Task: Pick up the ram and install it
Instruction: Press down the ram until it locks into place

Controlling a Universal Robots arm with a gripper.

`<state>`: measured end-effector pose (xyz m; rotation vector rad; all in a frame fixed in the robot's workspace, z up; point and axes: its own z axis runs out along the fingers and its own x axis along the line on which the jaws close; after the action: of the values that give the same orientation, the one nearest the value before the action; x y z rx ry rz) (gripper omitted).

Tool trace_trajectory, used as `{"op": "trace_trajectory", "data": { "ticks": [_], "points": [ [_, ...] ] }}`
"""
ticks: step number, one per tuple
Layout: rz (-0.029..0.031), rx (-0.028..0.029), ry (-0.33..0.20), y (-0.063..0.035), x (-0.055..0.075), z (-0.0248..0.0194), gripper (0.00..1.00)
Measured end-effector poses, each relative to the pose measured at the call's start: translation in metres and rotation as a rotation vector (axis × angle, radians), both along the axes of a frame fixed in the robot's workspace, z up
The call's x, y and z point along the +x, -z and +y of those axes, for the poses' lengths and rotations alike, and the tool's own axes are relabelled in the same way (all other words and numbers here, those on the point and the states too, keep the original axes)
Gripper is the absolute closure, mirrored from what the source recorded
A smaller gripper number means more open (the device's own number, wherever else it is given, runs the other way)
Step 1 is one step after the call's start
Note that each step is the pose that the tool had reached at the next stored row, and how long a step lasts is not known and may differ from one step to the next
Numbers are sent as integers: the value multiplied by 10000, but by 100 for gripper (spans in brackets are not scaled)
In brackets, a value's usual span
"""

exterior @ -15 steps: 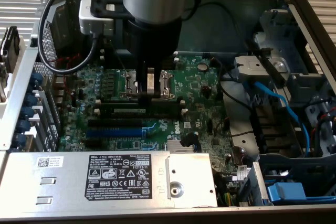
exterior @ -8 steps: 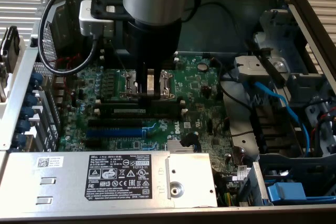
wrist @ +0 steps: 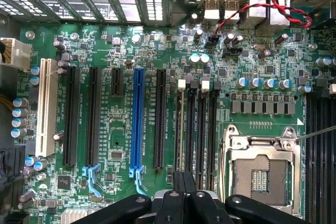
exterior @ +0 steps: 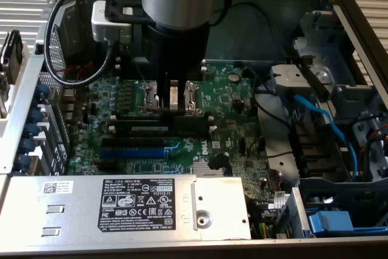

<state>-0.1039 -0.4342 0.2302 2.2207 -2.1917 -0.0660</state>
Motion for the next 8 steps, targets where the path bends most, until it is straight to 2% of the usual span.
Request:
{"op": "trace_trajectory", "data": {
  "ticks": [8],
  "points": [
    [2,-16,-21,11,0,1,90]
  ]
}}
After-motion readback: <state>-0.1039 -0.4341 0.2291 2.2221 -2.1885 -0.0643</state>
